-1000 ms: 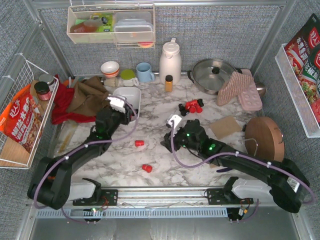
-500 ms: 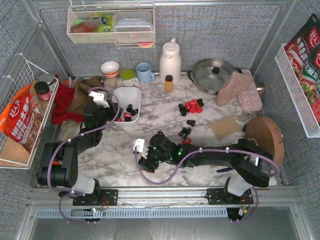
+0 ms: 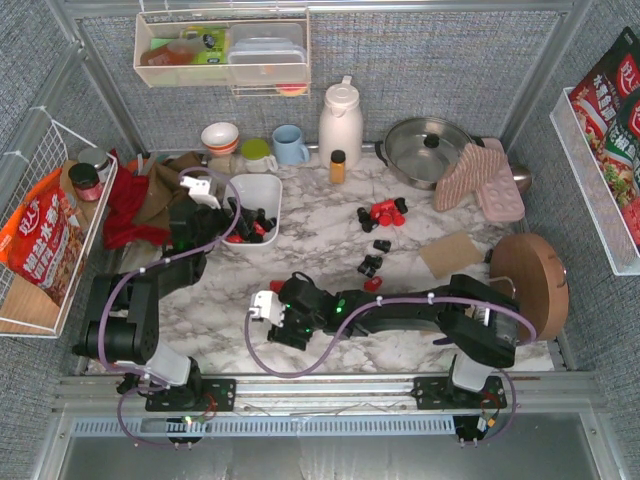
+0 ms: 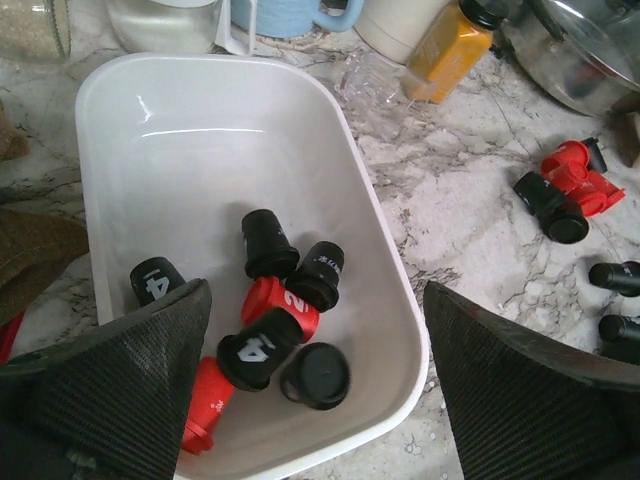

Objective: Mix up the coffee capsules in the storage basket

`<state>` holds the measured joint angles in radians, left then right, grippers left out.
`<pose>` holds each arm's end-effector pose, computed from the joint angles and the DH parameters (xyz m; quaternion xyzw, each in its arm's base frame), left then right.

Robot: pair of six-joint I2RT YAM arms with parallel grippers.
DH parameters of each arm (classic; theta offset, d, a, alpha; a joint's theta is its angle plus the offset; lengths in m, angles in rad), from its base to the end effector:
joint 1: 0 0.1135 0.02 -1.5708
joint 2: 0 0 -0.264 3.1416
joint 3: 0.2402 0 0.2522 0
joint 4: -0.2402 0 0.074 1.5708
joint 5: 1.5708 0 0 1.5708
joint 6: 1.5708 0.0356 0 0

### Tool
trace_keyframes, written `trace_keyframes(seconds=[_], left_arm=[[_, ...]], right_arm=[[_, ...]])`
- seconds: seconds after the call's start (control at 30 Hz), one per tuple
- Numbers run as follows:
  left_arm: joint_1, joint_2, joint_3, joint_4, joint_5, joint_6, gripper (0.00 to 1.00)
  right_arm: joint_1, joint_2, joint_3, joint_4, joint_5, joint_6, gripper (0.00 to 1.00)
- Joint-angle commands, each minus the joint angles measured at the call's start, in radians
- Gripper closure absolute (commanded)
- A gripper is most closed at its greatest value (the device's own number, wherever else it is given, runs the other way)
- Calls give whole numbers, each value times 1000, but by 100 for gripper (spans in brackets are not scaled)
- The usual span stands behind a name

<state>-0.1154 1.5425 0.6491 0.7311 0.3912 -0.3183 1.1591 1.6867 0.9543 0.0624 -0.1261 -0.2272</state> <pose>0.3146 -0.0501 0.2068 0.0495 0.7565 -0.2813 0.5884 0.1393 0.3303 0.1887 -0.5952 0.6736 0.2459 0.3627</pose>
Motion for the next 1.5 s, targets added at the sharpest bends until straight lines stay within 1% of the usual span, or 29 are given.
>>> trace_keyframes(seconds=[0.0,0.1,0.13,0.23,0.53,0.7,0.87,1.0,1.1,1.27,1.47], left_arm=[[-1,-1,2,18,-20,1,5],[-5,-28,3,4,-46,2,5],[-6,-42,5,-3,-54,4,6],[-20,-93,4,-19,-88,18,6],[-71,-215,31,-159,-215,94,2],[-120,-254,23,-173,-245,134,1],[-155,-275,35,-225,-280,148,1],[-159,-274,88,-324,-334,119,1],[-159,-268,119,-369,-346,108,1],[-159,-275,121,-370,-345,92,1],[-158,-290,95,-335,-356,63,1]], right_arm=[[6,18,32,-97,55,-58,39],[7,31,35,-146,72,-90,39],[7,37,66,-165,80,-102,39],[5,51,84,-201,94,-131,39],[3,83,101,-238,78,-162,41],[-1,101,105,-251,80,-186,41],[-8,121,111,-270,60,-203,41],[-11,125,112,-271,39,-211,46],[-15,122,111,-273,21,-217,54],[-19,111,101,-269,9,-228,63],[-28,72,69,-230,16,-229,67]])
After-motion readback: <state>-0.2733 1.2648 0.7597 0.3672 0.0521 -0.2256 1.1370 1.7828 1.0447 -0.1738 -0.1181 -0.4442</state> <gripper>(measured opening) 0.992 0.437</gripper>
